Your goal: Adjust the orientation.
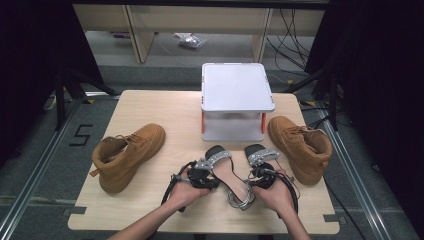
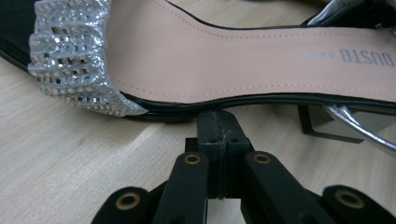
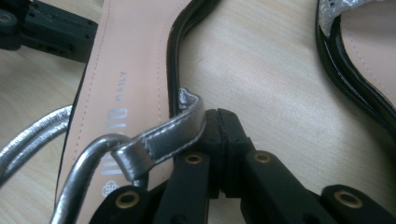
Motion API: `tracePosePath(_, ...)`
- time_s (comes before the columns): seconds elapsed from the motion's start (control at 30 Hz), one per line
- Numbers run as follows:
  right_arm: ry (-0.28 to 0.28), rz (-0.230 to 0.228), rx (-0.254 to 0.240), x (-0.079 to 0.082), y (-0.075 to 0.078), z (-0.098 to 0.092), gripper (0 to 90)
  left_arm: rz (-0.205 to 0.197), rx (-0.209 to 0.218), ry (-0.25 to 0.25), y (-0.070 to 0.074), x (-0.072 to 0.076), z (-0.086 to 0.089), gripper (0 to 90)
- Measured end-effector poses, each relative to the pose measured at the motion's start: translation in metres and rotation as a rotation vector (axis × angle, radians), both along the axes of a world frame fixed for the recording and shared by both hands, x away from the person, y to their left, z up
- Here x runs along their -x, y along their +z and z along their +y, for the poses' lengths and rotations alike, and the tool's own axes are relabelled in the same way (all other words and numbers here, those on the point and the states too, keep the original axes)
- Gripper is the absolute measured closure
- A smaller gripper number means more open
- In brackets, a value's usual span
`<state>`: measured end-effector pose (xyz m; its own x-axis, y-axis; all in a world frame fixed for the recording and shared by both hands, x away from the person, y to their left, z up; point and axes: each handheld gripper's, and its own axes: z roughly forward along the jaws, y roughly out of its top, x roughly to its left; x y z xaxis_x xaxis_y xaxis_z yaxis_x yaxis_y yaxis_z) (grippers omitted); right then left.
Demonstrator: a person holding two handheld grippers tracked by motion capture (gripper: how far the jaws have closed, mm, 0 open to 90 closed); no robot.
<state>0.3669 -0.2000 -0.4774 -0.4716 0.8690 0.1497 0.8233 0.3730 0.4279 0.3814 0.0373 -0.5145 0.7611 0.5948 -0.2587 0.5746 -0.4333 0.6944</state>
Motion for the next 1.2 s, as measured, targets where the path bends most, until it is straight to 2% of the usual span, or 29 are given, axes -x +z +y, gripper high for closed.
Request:
tracePosePath(0.03,-0.004,0.01,0.004,0.001,0.0,0.002,90.0,0.001,-0.004,-0.003,0.0,0.0,0.001,89.3)
tracePosePath(0.07,0.003,0.011,-0.009,0.002,0.0,0.002,90.0,0.002,0.013,0.018,0.0,0.001,-0.001,89.3)
tracePosePath(0.13,0.006,0.014,-0.003,0.003,-0.001,0.005,90.0,0.001,0.004,0.018,0.001,0.0,0.001,89.4)
tracePosePath(0.17,0.016,0.018,-0.017,0.005,-0.001,0.007,90.0,-0.002,-0.023,0.0,0.002,-0.001,0.003,89.4)
tracePosePath(0.2,0.032,0.024,-0.013,0.008,-0.002,0.01,90.0,-0.002,-0.023,0.006,0.002,-0.001,0.006,89.5)
tracePosePath(0.23,0.034,0.034,-0.035,0.009,-0.002,0.012,90.0,-0.002,-0.023,0.006,0.002,-0.001,0.006,89.5)
tracePosePath(0.27,0.034,0.034,-0.035,0.009,-0.002,0.012,90.0,0.003,0.003,0.034,0.002,0.0,0.005,89.5)
tracePosePath(0.3,0.05,0.033,-0.051,0.01,-0.003,0.014,90.0,0.006,-0.009,0.044,0.002,0.0,0.007,89.5)
tracePosePath(0.33,0.046,0.041,-0.051,0.012,-0.003,0.016,90.0,0.006,0.009,0.041,0.001,0.0,0.007,89.5)
tracePosePath(0.37,0.057,0.039,-0.065,0.012,-0.004,0.017,89.9,0.003,-0.019,0.018,0.003,-0.002,0.01,89.5)
tracePosePath(0.4,0.057,0.044,-0.067,0.013,-0.004,0.018,89.5,0.004,0.015,0.043,0.002,-0.001,0.009,89.5)
tracePosePath(0.43,0.071,0.04,-0.073,0.013,-0.004,0.019,88.9,0.001,0.001,0.03,0.002,-0.002,0.011,89.5)
tracePosePath(0.5,0.085,0.044,-0.086,0.014,-0.004,0.021,88.7,-0.007,0.013,0.049,0.001,-0.002,0.011,89.4)
tracePosePath(0.53,0.094,0.045,-0.088,0.014,-0.005,0.021,88.4,-0.001,-0.003,0.024,0.002,-0.003,0.014,89.4)
tracePosePath(0.57,0.074,0.041,-0.081,0.015,-0.005,0.023,87.8,0.003,0.018,0.045,0.001,-0.002,0.013,89.4)
tracePosePath(0.6,0.085,0.039,-0.091,0.014,-0.006,0.022,87.5,-0.005,0.022,0.054,0.0,-0.002,0.013,89.3)
tracePosePath(0.67,0.072,0.05,-0.088,0.015,-0.006,0.023,86.9,-0.001,0.019,0.043,0.001,-0.003,0.014,89.2)
tracePosePath(0.7,0.084,0.047,-0.106,0.015,-0.007,0.023,85.6,-0.005,0.001,0.026,0.001,-0.004,0.016,89.0)
tracePosePath(0.73,0.083,0.057,-0.105,0.015,-0.006,0.022,83.9,0.002,0.027,0.046,0.0,-0.003,0.015,88.7)
tracePosePath(0.77,0.091,0.054,-0.117,0.015,-0.006,0.021,81.9,-0.004,0.035,0.044,0.001,-0.003,0.017,88.3)
tracePosePath(0.83,0.065,0.055,-0.118,0.014,-0.004,0.016,78.9,-0.022,0.041,0.05,0.003,-0.002,0.02,86.8)
tracePosePath(0.9,0.019,0.029,-0.106,0.013,0.0,0.009,74.8,-0.04,0.071,0.049,0.007,-0.003,0.026,85.5)
tracePosePath(0.97,-0.003,0.018,-0.113,0.012,0.005,0.003,71.0,-0.067,0.109,0.058,0.012,-0.004,0.033,83.6)
tracePosePath(1.0,-0.013,0.002,-0.123,0.01,0.011,-0.002,66.7,-0.1,0.138,0.062,0.019,-0.007,0.039,82.3)
tracePosePath(1.07,-0.022,-0.011,-0.119,0.009,0.012,-0.004,65.4,-0.114,0.14,0.073,0.023,-0.008,0.043,81.4)
tracePosePath(1.1,-0.036,-0.019,-0.123,0.008,0.014,-0.004,63.7,-0.131,0.163,0.086,0.027,-0.01,0.047,80.8)
tracePosePath(1.13,-0.026,-0.025,-0.126,0.007,0.015,-0.005,61.3,-0.134,0.173,0.087,0.03,-0.011,0.049,80.1)
tracePosePath(1.2,-0.034,-0.029,-0.13,0.006,0.015,-0.003,58.2,-0.167,0.185,0.106,0.037,-0.014,0.053,79.2)
